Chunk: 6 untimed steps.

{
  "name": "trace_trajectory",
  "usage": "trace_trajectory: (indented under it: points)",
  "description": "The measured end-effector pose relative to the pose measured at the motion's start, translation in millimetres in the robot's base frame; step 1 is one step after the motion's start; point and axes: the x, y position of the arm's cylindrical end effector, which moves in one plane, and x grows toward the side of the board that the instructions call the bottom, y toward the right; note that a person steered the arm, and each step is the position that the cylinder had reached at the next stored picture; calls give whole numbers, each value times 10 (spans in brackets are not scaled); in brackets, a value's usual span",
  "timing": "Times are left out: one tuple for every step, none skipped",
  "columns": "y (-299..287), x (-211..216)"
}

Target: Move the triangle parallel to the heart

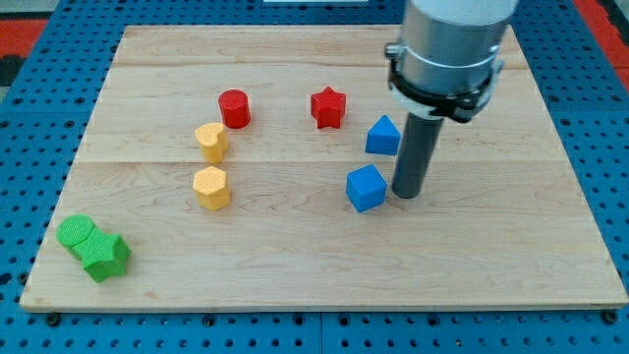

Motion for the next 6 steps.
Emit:
trace_trajectory:
  points:
    - [-39,0]
    - [38,-71]
    - [384,-429]
    - [572,-869]
    - [632,-843]
    - [235,-800]
